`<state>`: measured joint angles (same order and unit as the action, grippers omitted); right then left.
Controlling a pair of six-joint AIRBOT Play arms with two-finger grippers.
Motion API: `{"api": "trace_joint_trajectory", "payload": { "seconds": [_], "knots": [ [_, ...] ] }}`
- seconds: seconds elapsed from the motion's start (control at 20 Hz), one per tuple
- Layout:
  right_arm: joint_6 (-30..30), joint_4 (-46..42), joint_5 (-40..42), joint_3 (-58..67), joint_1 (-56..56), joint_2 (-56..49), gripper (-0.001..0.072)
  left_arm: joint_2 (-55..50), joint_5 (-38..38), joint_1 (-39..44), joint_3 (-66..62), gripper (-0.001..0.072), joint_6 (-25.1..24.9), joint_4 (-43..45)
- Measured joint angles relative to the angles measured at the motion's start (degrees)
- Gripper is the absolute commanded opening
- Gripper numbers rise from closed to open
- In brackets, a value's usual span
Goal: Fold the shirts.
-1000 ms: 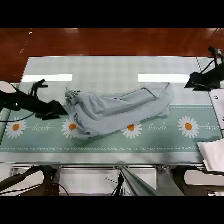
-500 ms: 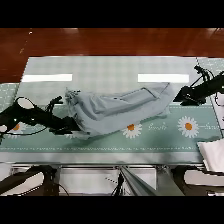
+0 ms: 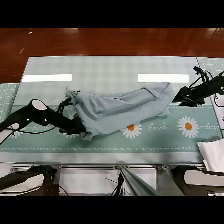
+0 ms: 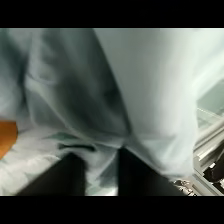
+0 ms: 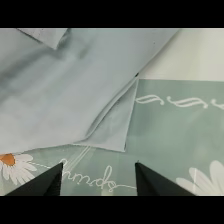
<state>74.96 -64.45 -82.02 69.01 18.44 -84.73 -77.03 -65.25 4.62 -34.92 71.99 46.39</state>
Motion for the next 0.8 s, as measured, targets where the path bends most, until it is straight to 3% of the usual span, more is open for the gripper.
{"api": "trace_joint_trajectory", "payload": {
  "seconds": [0.05, 0.45, 0.8],
  "knots": [
    [0.0, 0.0, -0.02, 0.0, 0.0, 0.0, 0.0537, -0.66, 0.07, 0.61, 0.0, 0.0037, 0.0, -0.5],
    [-1.22, -0.76, 1.25, -3.23, 0.13, 0.0, 0.0537, -2.14, -1.64, 1.99, 0.0, 0.0036, -0.7, -1.73],
    [-2.99, 5.97, 11.91, -13.46, 0.17, 0.0, 0.0535, -2.19, -2.91, 2.05, 0.02, 0.0036, -0.85, -1.66]
  ]
}}
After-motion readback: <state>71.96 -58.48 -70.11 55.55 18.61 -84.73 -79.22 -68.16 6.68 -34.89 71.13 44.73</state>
